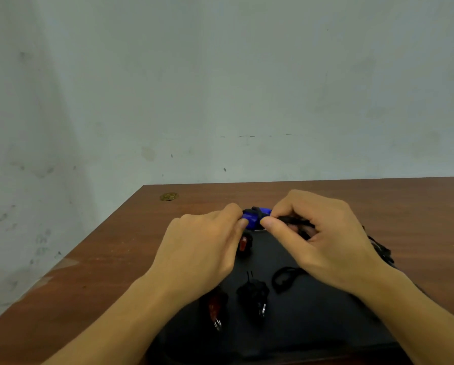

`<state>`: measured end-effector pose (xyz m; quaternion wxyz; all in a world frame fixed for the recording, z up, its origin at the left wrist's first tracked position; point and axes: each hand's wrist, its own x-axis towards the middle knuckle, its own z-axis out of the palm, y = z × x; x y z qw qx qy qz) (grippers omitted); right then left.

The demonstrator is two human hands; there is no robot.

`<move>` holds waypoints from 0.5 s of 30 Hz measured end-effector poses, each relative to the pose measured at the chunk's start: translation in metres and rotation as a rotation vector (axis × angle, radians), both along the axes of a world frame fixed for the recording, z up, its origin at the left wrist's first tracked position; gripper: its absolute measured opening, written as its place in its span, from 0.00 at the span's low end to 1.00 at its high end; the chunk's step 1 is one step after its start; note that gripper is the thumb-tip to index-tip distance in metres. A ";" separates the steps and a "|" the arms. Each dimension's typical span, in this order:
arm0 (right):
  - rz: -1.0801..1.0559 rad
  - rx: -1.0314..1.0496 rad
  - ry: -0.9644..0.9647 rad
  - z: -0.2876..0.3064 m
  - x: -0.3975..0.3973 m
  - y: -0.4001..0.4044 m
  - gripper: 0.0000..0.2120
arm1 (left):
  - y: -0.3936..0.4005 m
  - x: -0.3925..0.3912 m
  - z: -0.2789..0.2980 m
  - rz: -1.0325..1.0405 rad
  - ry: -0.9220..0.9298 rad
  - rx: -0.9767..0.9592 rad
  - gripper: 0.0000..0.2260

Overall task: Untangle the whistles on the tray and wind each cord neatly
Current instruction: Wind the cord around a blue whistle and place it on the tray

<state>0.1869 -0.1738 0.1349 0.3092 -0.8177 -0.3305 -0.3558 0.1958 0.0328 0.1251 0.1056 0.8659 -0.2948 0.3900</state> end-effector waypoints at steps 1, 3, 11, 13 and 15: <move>0.029 0.028 0.042 0.000 0.001 -0.001 0.09 | 0.002 0.000 0.001 -0.032 0.024 0.058 0.13; 0.078 0.082 0.132 0.000 0.002 -0.003 0.09 | 0.005 -0.001 0.005 -0.086 0.029 0.186 0.14; 0.315 0.355 0.523 0.003 0.001 -0.008 0.08 | -0.001 -0.011 0.008 -0.247 0.053 0.234 0.12; 0.376 0.425 0.637 0.002 0.004 -0.010 0.09 | -0.001 -0.010 0.007 -0.274 0.089 0.188 0.11; 0.401 0.475 0.736 0.000 0.006 -0.011 0.13 | -0.002 -0.009 0.006 -0.291 0.113 0.156 0.10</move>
